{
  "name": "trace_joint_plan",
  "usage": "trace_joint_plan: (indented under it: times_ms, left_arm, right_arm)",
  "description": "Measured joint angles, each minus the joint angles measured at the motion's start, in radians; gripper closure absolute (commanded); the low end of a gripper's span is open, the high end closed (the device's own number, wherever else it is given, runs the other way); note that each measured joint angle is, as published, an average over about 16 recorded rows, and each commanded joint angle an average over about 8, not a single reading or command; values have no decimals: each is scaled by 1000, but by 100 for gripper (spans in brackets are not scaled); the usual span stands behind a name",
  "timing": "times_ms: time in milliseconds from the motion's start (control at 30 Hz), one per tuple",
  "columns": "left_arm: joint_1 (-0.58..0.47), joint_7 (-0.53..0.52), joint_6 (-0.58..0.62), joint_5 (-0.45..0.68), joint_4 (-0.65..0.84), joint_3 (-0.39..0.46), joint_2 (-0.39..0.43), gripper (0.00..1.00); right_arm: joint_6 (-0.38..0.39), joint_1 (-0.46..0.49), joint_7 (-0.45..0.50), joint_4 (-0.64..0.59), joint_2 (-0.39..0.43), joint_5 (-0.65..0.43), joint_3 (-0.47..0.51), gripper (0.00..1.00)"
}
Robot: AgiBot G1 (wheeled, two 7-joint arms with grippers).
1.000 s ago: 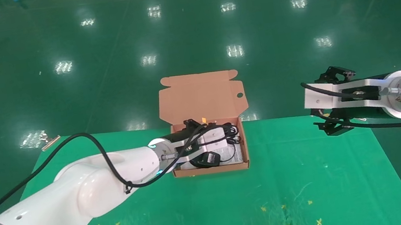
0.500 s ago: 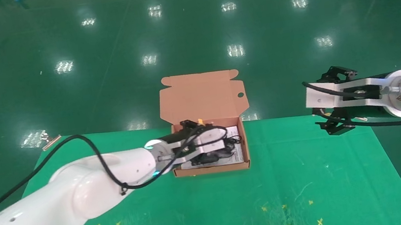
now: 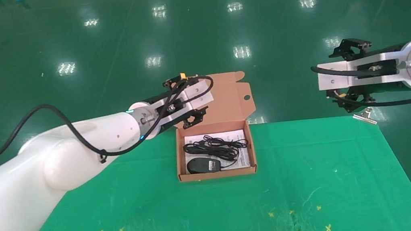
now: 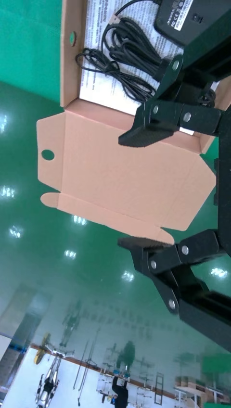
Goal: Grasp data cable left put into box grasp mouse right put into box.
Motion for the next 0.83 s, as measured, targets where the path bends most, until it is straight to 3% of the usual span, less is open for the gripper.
trace_joint_plan:
  times_ms: [233, 600, 833]
  left_arm:
    - [37, 17, 95, -104, -43, -84, -62, 0]
    - [142, 67, 322, -339, -146, -265, -203, 0]
    - [177, 84, 397, -417, -179, -325, -250, 0]
  right_arm:
    - [-74, -62, -54, -3, 7, 105, 98, 0]
    - [-205, -243, -153, -14, 30, 370, 338, 0]
    - [-248, -303, -186, -18, 38, 458, 417, 0]
